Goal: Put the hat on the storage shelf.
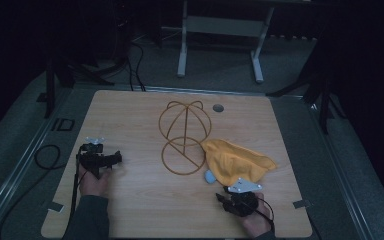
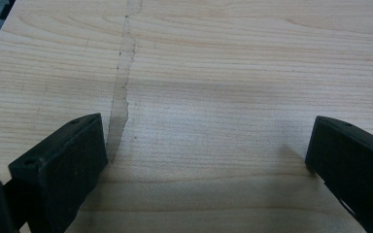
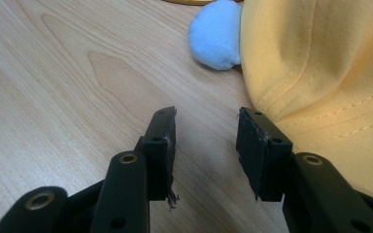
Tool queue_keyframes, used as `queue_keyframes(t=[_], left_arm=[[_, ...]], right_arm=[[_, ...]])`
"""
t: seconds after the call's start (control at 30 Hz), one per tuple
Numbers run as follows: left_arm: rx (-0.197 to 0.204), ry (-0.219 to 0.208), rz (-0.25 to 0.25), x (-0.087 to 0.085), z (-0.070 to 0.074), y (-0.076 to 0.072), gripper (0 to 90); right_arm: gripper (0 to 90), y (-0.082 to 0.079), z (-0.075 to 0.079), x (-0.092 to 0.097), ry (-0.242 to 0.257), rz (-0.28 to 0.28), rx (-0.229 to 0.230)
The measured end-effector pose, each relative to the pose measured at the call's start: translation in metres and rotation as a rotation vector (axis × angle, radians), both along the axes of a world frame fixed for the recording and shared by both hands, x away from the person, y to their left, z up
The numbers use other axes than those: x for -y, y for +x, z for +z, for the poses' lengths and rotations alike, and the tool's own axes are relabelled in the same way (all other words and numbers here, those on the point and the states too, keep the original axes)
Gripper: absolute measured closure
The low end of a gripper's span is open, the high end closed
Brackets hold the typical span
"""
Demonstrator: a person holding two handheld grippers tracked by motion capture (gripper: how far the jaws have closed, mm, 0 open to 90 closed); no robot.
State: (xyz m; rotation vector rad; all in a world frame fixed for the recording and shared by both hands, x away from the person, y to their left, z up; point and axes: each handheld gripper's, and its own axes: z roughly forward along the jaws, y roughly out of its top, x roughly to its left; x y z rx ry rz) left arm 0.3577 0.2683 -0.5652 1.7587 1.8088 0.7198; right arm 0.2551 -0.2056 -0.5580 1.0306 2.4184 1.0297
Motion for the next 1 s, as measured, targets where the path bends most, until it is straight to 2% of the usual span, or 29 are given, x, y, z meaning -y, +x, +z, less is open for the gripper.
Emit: queue_keyframes(t=[0.4, 0.67, 0.73, 0.87, 1.0], left_arm=[[0.000, 0.000, 0.001, 0.000, 0.000, 0.000, 1.3], [0.000, 0.000, 0.000, 0.000, 0.000, 0.000, 1.3], [0.000, 0.000, 0.000, 0.000, 0.000, 0.000, 1.3], [0.000, 0.000, 0.000, 0.000, 0.000, 0.000, 1.3], [0.000, 0.000, 0.000, 0.000, 0.000, 0.000, 1.3]], right_arm=[[60.2, 0.000, 0.001, -0.001, -0.004, -0.008, -0.003], [66.7, -0.001, 0.003, -0.004, -0.021, 0.001, -0.010], [67.9, -0.001, 0.004, -0.008, -0.048, 0.014, 0.001], [68.8, 0.001, 0.008, -0.013, -0.035, 0.033, 0.006], [67.9, 0.007, 0.015, -0.030, -0.058, 0.074, 0.039]])
